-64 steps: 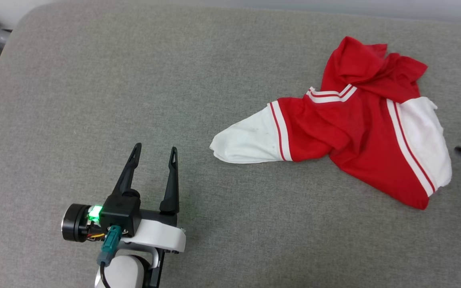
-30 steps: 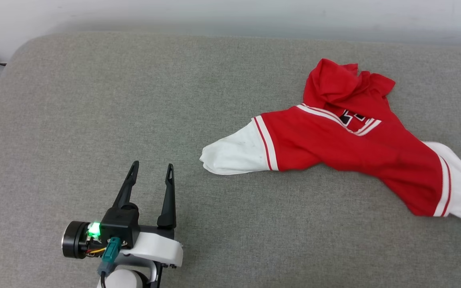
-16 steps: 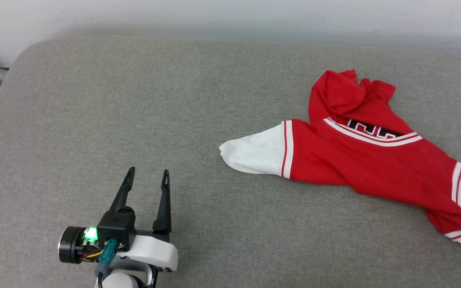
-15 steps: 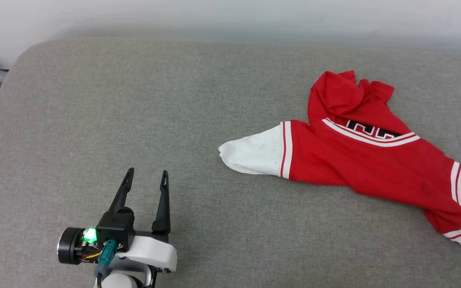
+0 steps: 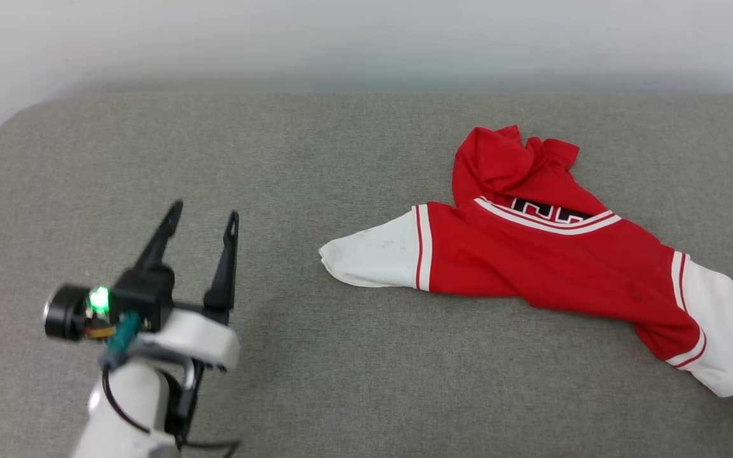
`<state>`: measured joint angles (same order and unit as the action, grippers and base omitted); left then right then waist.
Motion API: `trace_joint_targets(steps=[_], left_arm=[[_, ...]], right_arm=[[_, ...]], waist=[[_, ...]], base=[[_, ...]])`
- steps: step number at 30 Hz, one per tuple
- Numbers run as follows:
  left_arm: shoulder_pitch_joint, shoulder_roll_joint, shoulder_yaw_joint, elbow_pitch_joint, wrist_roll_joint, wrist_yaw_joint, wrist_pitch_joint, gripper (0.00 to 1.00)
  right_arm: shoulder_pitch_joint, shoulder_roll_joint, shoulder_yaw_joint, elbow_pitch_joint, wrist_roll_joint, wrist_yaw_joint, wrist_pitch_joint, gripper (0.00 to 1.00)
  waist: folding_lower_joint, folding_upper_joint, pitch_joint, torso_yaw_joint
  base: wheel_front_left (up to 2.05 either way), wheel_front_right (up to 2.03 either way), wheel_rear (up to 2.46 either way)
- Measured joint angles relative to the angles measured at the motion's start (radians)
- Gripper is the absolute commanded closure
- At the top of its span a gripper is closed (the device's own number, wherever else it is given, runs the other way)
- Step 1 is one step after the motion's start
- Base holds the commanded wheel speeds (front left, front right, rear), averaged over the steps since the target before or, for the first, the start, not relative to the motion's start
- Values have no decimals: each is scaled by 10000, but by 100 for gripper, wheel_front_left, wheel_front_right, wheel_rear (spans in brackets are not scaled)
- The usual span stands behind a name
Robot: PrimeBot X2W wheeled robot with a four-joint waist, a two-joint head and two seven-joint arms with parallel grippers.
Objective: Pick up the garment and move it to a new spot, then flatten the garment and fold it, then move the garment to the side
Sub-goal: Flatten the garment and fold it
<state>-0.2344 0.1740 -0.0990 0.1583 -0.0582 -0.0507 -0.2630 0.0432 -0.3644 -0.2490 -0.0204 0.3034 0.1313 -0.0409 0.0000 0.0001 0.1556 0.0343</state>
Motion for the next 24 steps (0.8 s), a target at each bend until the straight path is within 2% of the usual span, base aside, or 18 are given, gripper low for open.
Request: trace_joint_targets(steps=[3, 6, 10, 18, 24], left_arm=[[-939, 382, -138, 368, -127, -357, 238, 0], [-1908, 639, -399, 696, -640, -652, 968, 0], [-3164, 1185, -1200, 1118, -1312, -773, 2550, 0], [-5062, 2535, -4205, 1519, -4010, -784, 6180, 0], [-6081, 3022, -6100, 1870, -5766, -784, 8263, 0]], right_arm=[[100, 493, 136, -585, -546, 0, -140, 0], [213, 918, 353, -1009, -966, 0, -157, 0], [299, 1258, 570, -1407, -1239, 0, -138, 0], [326, 1557, 848, -1498, -1453, 0, -54, 0], [152, 1603, 1055, -1346, -1452, 0, -54, 0]], waist=[[0, 0, 42, -109], [0, 0, 117, -219], [0, 0, 265, -379], [1, 0, 584, -715], [0, 0, 833, -955]], base=[[0, 0, 0], [0, 0, 0], [0, 0, 0], [0, 0, 0], [0, 0, 0]])
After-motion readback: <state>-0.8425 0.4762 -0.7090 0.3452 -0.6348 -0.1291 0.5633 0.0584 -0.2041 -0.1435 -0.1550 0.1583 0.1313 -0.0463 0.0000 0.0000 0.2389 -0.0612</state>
